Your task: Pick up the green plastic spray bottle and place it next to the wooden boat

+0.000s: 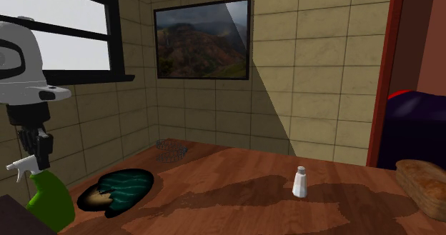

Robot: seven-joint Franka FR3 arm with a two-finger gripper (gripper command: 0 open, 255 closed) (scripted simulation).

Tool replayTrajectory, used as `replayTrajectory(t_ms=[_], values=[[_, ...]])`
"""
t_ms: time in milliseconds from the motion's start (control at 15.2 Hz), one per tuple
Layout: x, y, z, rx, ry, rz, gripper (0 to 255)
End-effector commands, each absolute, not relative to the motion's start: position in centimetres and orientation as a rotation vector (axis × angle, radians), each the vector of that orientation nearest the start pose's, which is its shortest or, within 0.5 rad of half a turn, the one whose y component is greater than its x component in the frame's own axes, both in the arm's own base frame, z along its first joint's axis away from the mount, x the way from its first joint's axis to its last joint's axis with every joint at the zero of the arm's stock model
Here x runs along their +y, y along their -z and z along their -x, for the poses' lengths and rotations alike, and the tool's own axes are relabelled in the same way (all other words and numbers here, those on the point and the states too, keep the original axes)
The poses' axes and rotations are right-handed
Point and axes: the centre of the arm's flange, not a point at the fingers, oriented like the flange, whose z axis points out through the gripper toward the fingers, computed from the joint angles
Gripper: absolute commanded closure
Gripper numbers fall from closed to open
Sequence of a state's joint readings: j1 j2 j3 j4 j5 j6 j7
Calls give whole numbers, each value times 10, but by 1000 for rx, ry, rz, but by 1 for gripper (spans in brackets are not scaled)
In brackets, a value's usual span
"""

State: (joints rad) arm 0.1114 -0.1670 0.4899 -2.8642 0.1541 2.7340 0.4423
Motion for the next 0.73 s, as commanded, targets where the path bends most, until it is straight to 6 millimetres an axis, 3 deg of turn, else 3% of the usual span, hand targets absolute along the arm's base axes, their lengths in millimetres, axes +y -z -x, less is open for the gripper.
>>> replayTrajectory(t_ms=[0,396,462,660], values=[[189,-232,-304,-21,45,3143,255],[189,-232,-304,-21,45,3143,255],[189,-232,-304,-21,45,3143,0],[189,-232,-304,-21,45,3143,0]])
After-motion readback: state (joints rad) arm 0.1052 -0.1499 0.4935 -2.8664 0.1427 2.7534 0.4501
